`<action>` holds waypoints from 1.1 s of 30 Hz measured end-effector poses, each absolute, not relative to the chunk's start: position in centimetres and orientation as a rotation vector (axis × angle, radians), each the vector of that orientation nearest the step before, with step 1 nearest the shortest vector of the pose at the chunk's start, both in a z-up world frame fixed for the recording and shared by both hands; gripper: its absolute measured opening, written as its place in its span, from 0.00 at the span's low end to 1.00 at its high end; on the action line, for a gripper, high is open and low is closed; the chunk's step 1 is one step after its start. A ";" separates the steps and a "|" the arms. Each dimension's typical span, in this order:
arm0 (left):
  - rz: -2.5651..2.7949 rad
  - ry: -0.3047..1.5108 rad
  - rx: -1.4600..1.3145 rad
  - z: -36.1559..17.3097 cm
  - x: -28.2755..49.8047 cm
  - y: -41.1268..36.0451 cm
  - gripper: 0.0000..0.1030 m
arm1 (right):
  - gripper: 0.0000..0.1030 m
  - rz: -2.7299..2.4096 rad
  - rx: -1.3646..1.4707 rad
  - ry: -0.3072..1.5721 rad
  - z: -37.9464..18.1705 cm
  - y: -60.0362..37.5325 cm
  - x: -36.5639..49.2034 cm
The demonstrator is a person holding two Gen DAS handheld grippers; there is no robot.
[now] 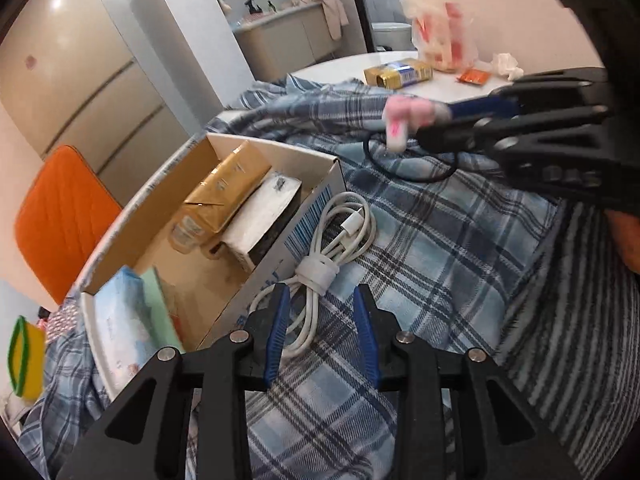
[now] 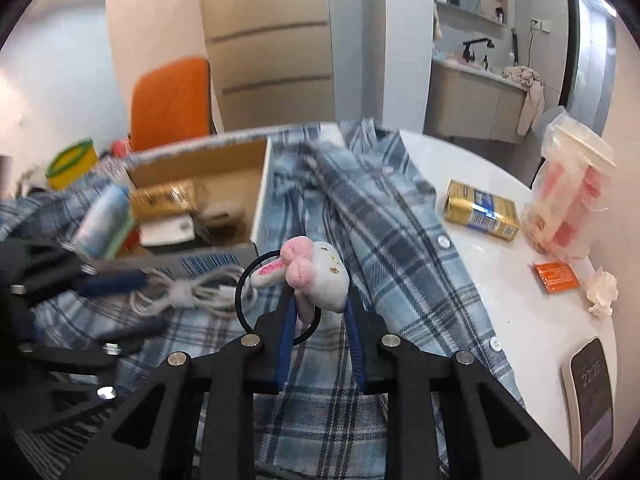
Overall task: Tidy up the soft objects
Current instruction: 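Grasp the coiled white cable with the left gripper while the right lifts the bunny, then carry the white cable with the left gripper while the right carries the bunny over the box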
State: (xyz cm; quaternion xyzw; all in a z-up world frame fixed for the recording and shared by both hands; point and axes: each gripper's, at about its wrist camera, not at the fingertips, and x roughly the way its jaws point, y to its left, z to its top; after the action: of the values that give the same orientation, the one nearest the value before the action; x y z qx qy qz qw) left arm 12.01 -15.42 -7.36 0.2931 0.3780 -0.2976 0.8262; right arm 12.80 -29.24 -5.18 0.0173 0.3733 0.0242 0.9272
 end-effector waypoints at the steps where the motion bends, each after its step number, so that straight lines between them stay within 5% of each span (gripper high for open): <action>1: -0.628 0.794 0.630 -7.3 12.2 -15.5 0.31 | 0.25 0.054 0.037 0.761 -5.1 -29.2 12.7; 20: -0.655 0.786 0.754 -9.2 14.0 -18.3 0.30 | 0.25 0.113 0.053 0.776 -5.5 -29.2 13.1; 24: -0.637 0.769 0.757 -9.1 13.5 -18.0 0.21 | 0.25 0.122 0.054 0.765 -5.4 -29.3 12.9; 33: -0.599 0.554 0.656 -5.8 9.1 -16.2 0.21 | 0.25 0.120 0.062 0.721 -4.9 -29.5 12.2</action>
State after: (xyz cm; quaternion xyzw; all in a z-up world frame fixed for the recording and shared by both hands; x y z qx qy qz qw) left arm 9.08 -16.16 -5.81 0.3134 0.2644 -0.2862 0.8660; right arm 12.24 -29.48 -4.86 0.0303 0.3525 0.0587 0.9335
